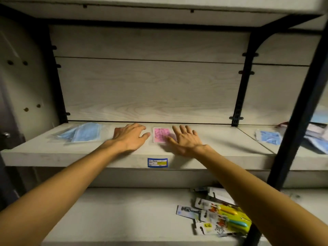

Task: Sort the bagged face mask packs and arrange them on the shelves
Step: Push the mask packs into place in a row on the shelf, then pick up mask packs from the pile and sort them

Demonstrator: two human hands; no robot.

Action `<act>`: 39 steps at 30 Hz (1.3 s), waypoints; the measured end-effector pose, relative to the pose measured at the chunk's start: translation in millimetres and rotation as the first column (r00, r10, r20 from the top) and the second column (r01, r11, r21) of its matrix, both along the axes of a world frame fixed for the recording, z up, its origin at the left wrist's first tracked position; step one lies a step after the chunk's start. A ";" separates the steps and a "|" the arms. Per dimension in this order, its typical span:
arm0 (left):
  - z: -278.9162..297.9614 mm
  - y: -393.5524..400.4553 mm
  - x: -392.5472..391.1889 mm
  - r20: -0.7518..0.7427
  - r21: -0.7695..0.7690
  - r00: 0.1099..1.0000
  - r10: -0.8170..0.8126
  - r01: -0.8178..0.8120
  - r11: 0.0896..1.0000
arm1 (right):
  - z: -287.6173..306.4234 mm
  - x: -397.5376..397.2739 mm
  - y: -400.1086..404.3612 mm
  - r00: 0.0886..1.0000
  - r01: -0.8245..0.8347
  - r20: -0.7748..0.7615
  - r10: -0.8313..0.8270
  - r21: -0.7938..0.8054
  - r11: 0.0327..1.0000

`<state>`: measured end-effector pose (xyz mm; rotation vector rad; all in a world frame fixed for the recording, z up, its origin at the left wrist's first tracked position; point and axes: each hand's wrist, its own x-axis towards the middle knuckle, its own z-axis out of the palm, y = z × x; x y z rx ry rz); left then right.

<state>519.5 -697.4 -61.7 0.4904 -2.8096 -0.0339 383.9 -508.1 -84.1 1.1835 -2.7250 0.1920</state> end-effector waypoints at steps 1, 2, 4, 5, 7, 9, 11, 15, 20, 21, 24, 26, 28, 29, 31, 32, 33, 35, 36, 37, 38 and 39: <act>-0.8 16.0 -0.4 0.017 -0.013 1.000 -0.003 0.003 1.000 | -1.3 1.0 17.1 1.000 -0.001 -0.015 0.001 -0.010 1.000; -2.6 32.9 -1.2 0.027 -0.022 1.000 -0.007 0.007 1.000 | -3.0 2.1 36.2 0.999 -0.003 -0.036 0.003 -0.014 1.000; -7.2 72.1 -3.3 0.022 -0.022 1.000 -0.018 0.018 1.000 | -7.5 3.1 81.3 0.998 -0.013 -0.069 0.012 -0.016 1.000; -10.4 93.4 -4.5 0.004 -0.017 1.000 -0.024 0.024 1.000 | -9.3 2.7 105.9 0.997 -0.020 -0.081 0.018 -0.019 1.000; -15.9 139.3 -7.8 -0.025 -0.021 0.999 -0.048 0.048 0.999 | -11.7 2.0 157.9 0.994 -0.042 -0.097 0.040 -0.023 0.999; -20.1 189.6 -13.1 -0.052 -0.084 0.994 -0.096 0.092 0.992 | -13.1 1.8 214.2 0.992 -0.062 -0.115 0.059 -0.019 0.998; -23.8 231.9 -17.3 -0.115 -0.193 0.981 -0.156 0.132 0.972 | -14.7 1.2 263.8 0.987 -0.054 -0.153 0.052 -0.010 0.998; -25.1 318.2 -28.6 -0.168 -0.332 0.933 -0.319 0.252 0.909 | -14.4 -11.1 365.6 0.980 0.044 -0.191 -0.047 -0.022 0.999; -21.1 414.1 -63.7 -0.147 -0.339 0.832 -0.536 0.466 0.817 | -27.8 -31.5 472.6 0.963 0.221 -0.125 -0.240 -0.148 0.964; -20.3 430.9 -73.4 -0.145 -0.332 0.817 -0.559 0.492 0.805 | -33.0 -36.3 490.4 0.955 0.247 -0.130 -0.267 -0.152 0.957; -19.4 472.4 -107.4 -0.144 -0.335 0.786 -0.602 0.534 0.777 | -43.3 -55.2 534.4 0.932 0.308 -0.152 -0.330 -0.151 0.939; -18.2 493.2 -135.9 -0.130 -0.362 0.780 -0.612 0.537 0.762 | -46.0 -71.7 556.1 0.914 0.340 -0.162 -0.371 -0.192 0.921; -13.9 511.5 -169.2 -0.129 -0.392 0.775 -0.619 0.534 0.749 | -46.9 -90.4 572.4 0.898 0.364 -0.160 -0.409 -0.251 0.897; -12.8 520.9 -187.8 -0.133 -0.399 0.775 -0.617 0.528 0.750 | -48.0 -100.8 580.8 0.892 0.365 -0.175 -0.416 -0.265 0.893; -7.6 536.7 -227.2 -0.131 -0.400 0.775 -0.618 0.529 0.749 | -43.9 -123.7 596.4 0.884 0.351 -0.233 -0.404 -0.238 0.906; -4.5 544.1 -247.1 -0.126 -0.392 0.775 -0.619 0.535 0.749 | -38.4 -135.6 604.0 0.887 0.338 -0.259 -0.382 -0.199 0.920; -1.3 551.4 -266.7 -0.120 -0.383 0.776 -0.619 0.539 0.750 | -32.1 -148.4 612.0 0.889 0.326 -0.287 -0.358 -0.153 0.933; 4.6 563.8 -303.9 -0.116 -0.352 0.788 -0.604 0.537 0.767 | -16.8 -177.4 625.4 0.878 0.326 -0.339 -0.339 -0.097 0.940; 7.8 569.6 -321.0 -0.111 -0.330 0.796 -0.595 0.535 0.778 | -6.8 -193.0 630.0 0.867 0.341 -0.351 -0.354 -0.099 0.935; 10.9 574.8 -337.3 -0.101 -0.316 0.802 -0.588 0.535 0.784 | 3.3 -209.0 633.5 0.856 0.361 -0.352 -0.378 -0.114 0.925; 13.4 579.1 -352.5 -0.086 -0.312 0.808 -0.582 0.533 0.786 | 12.0 -224.9 635.9 0.847 0.383 -0.346 -0.404 -0.129 0.915; 15.1 582.6 -365.8 -0.066 -0.307 0.816 -0.575 0.531 0.790 | 18.9 -240.5 637.4 0.839 0.402 -0.339 -0.425 -0.138 0.905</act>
